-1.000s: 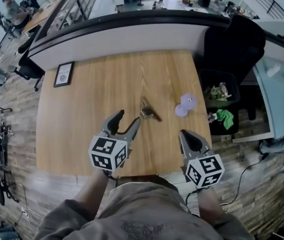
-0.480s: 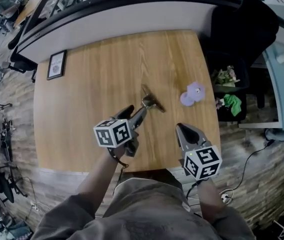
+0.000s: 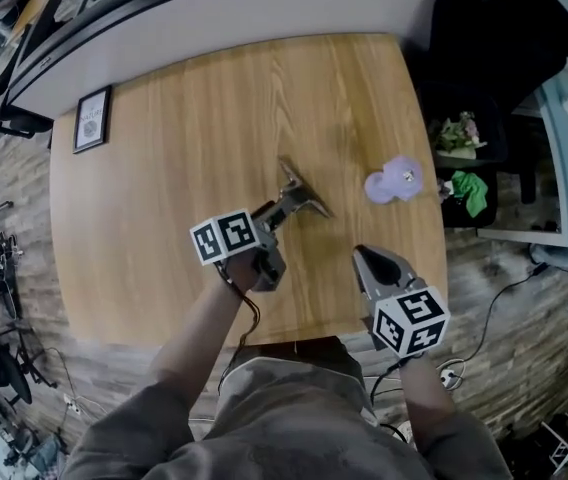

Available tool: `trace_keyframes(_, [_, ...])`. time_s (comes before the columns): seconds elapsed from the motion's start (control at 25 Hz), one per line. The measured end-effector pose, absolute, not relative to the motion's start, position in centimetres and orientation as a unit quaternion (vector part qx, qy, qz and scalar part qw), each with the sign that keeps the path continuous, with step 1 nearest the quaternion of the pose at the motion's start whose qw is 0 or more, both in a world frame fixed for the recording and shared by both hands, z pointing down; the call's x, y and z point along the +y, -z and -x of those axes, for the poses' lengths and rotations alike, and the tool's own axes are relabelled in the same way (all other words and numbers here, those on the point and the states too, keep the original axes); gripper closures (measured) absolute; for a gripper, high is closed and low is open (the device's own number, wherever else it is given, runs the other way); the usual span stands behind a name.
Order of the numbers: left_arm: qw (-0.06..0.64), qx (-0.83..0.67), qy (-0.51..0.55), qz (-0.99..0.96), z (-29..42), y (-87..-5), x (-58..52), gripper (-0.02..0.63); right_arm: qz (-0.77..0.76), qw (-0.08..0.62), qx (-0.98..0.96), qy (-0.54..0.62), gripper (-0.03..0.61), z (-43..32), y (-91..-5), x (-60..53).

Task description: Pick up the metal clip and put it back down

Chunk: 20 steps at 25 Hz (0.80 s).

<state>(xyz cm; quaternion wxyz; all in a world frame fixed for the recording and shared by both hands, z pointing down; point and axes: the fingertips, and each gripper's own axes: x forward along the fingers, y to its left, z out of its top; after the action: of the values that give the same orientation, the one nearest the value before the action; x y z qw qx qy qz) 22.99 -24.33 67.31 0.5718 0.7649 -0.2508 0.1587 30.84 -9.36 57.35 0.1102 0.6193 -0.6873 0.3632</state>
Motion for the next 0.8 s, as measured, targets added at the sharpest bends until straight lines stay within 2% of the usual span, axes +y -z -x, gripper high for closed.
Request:
trace_keyframes(0.12, [0.608, -0.249, -0.157, -0.738, -23.4, -69.4, -24.3, 0.395, -0.620, 0.109, -0.680, -0.375, 0.563, -30.8, -58.2, -9.3])
trace_keyframes(0.36, [0.631, -0.249, -0.165, -0.716, -24.2, -72.4, -24.9, 0.500, -0.618, 0.109, -0.673, -0.391, 0.563, -29.9, -59.4, -8.7])
trace_keyframes(0.52, [0.641, -0.216, -0.158, -0.719, -25.2, -72.2, -24.8, 0.538, -0.621, 0.110, -0.665, -0.399, 0.563, -29.6, -59.8, -8.2])
trace_keyframes(0.56, [0.642, -0.209, -0.155, -0.721, -25.5, -72.0, -24.8, 0.589, -0.622, 0.110, -0.664, -0.401, 0.563, -29.6, -59.8, -8.2])
trace_keyframes(0.6, [0.642, -0.206, -0.154, -0.722, -25.7, -71.8, -24.9, 0.602, -0.622, 0.110, -0.663, -0.402, 0.563, -29.6, -59.8, -8.1])
trace_keyframes(0.8, [0.638, -0.165, -0.137, -0.740, -26.2, -69.4, -24.4, 0.612, -0.623, 0.093, -0.660, -0.408, 0.563, -29.5, -58.9, -8.3])
